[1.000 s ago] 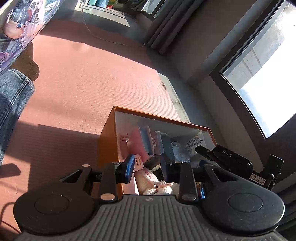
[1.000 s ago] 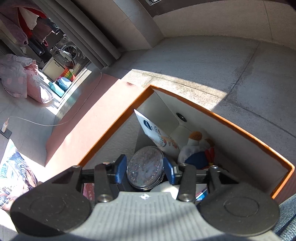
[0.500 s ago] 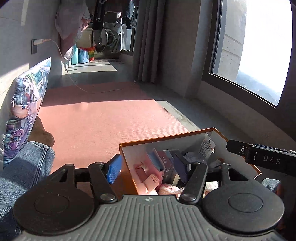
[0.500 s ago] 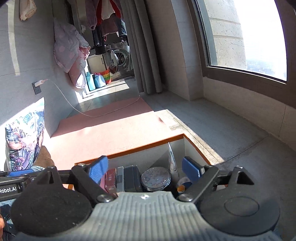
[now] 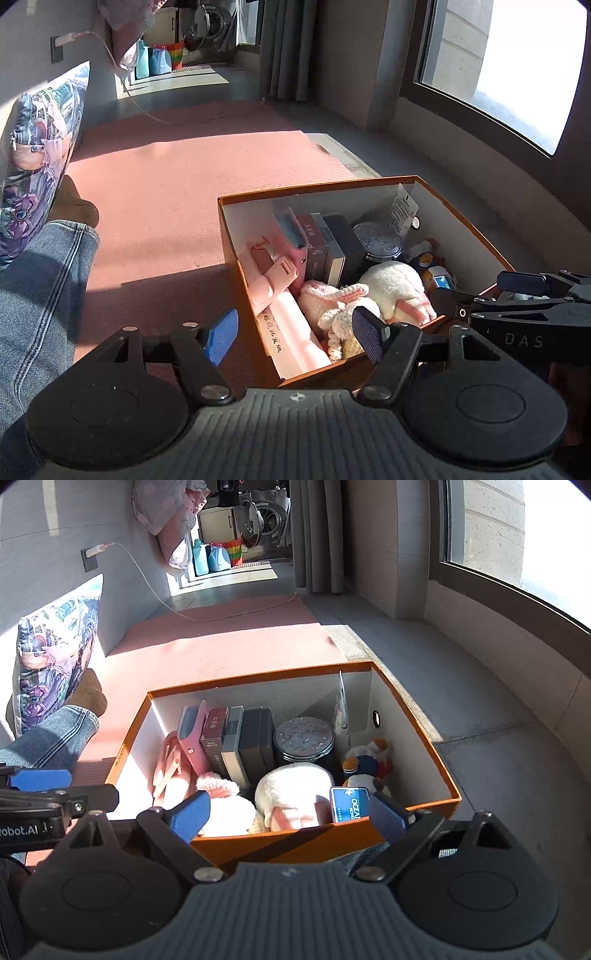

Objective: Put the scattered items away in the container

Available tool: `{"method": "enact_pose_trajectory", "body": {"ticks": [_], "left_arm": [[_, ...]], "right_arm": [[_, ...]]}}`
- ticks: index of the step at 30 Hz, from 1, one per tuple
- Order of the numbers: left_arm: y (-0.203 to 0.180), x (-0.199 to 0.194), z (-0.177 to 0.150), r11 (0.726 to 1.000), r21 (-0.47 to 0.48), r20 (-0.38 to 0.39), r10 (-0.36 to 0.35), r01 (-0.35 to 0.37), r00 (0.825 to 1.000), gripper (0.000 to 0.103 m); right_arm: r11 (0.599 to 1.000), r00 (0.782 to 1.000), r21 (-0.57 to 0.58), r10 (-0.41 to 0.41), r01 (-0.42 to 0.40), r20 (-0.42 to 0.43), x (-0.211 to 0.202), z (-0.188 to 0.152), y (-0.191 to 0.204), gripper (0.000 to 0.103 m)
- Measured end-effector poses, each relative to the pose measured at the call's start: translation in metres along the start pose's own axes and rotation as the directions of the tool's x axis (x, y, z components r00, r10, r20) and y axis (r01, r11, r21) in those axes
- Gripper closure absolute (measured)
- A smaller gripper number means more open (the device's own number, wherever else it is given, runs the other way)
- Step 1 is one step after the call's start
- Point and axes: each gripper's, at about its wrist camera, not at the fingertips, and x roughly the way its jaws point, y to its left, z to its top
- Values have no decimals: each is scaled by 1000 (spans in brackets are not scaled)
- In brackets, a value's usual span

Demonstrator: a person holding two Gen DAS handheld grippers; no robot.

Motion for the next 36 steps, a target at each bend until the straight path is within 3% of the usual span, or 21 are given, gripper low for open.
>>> {"method": "enact_pose_trajectory", "body": {"ticks": [10,17,36], "left_arm": [[-6,13,-9,999,-26,-51,36,-37,998,23],[-7,16,-12,996,-11,-60,91,-92,994,22],[-4,17,-12,996,-22,-66,88,-89,994,22]], "right_arm": [[999,998,-16,29,-29,-49,8,-4,2,10],[998,998,-67,1,-5,-65,12,-6,11,10],[997,998,-78,-1,-4,-70,13,-6,13,9]]}}
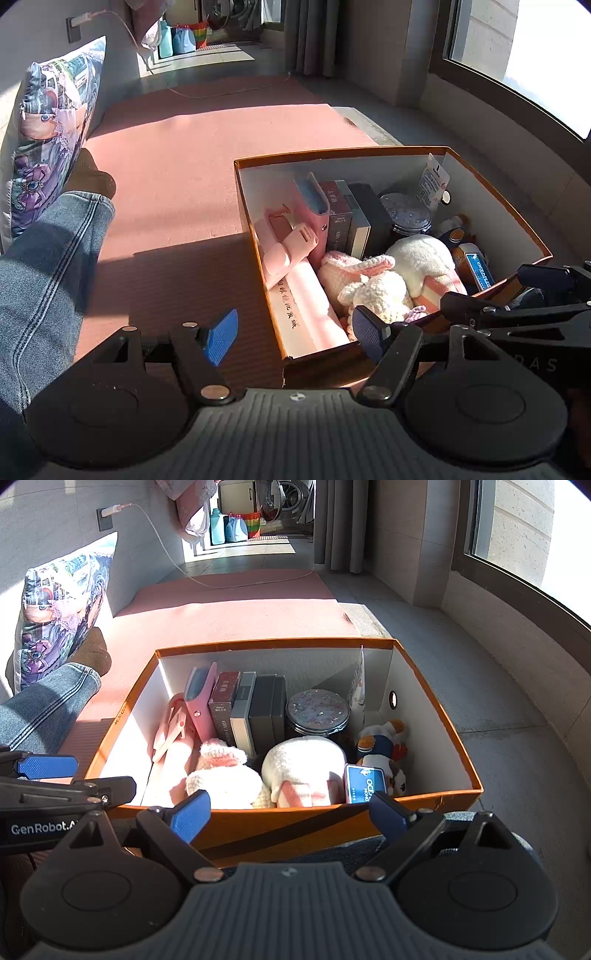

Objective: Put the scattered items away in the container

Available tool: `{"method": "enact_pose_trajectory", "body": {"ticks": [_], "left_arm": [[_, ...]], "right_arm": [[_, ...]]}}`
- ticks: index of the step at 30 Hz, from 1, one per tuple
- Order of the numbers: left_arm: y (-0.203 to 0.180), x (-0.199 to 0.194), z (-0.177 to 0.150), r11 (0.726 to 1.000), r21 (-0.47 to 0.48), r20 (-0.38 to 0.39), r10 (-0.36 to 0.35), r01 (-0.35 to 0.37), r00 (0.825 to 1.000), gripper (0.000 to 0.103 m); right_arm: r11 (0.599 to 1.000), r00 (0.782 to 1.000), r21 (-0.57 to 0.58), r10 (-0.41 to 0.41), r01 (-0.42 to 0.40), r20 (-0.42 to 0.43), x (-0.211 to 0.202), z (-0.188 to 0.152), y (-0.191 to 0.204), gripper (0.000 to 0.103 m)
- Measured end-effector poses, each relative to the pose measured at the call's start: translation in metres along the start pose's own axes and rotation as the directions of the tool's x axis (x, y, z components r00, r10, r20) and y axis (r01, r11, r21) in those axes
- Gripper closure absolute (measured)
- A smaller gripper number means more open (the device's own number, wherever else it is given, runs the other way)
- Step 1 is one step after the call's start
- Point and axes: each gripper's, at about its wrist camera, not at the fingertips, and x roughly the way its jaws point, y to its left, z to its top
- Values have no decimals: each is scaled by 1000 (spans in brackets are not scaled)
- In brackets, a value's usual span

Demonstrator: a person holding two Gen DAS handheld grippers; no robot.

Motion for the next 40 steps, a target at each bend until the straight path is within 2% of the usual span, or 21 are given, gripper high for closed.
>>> {"method": "enact_pose_trajectory", "body": {"ticks": [40], "left_arm": [[0,2,-1,1000,-2,-5,-1,1,1000,21]], "right_arm": [[1000,1000,1,0,0,0,0,0,0,8]]}}
